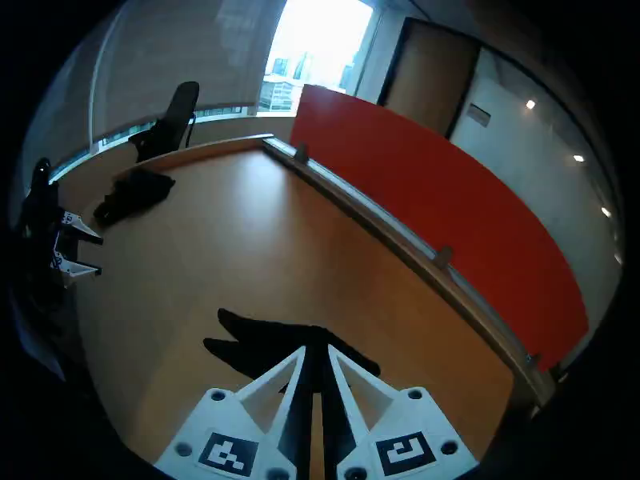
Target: Fold towel
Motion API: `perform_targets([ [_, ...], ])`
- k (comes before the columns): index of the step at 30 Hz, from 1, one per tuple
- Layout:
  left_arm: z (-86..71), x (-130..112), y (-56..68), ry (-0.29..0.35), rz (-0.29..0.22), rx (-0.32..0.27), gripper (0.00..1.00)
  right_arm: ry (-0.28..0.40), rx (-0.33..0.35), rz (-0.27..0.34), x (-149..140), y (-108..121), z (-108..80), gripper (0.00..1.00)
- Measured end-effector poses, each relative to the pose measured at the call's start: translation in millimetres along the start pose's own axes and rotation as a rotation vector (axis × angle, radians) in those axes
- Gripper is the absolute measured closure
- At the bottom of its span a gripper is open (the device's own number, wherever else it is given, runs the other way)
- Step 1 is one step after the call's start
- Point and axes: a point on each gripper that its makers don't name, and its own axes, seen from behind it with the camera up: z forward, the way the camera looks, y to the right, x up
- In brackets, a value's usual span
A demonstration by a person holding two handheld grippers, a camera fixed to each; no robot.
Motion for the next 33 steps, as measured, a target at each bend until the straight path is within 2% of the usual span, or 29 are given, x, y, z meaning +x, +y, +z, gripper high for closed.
perform_targets([
  [21,5.9,-0.2,10.8,-0.026,0.021,-0.001,0.02,-0.138,-0.123,0.054,-78.3,114.7,-47.0,0.96],
  [33,5.7,0.8,14.8,-0.037,0.034,0.003,0.02,-0.206,-0.184,0.108,-121.5,164.0,-71.5,0.96],
])
